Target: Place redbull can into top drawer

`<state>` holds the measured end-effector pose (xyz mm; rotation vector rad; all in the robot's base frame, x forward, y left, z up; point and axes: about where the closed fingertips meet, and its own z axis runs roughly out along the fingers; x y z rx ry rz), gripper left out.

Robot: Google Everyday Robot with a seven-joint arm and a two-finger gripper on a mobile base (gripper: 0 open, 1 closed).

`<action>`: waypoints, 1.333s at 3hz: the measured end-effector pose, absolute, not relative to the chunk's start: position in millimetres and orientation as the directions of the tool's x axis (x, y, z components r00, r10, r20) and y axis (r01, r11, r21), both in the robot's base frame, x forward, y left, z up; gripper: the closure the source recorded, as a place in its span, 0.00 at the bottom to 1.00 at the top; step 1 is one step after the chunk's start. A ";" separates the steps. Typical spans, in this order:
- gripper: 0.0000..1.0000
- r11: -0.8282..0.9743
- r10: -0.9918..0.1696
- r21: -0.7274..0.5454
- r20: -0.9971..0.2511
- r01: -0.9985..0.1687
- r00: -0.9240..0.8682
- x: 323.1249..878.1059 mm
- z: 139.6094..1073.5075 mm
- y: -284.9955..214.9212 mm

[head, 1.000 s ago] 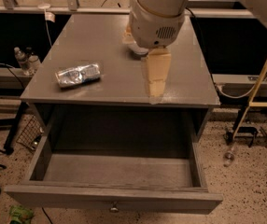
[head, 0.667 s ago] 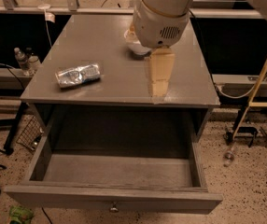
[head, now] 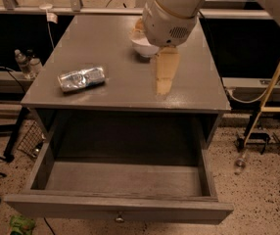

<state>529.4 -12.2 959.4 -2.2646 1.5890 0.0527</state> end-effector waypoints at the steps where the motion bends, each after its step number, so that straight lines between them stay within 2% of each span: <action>1: 0.00 -0.330 -0.830 -0.299 -0.361 -0.896 0.426 578.5 939.4 7.3; 2: 0.00 -0.350 -0.794 -0.279 -0.419 -0.894 0.442 617.2 916.5 32.3; 4: 0.00 -0.427 -0.787 -0.201 -0.397 -0.882 0.471 650.7 887.2 91.4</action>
Offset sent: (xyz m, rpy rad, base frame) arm 0.1327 0.0744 -0.0669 0.2345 0.1158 0.1581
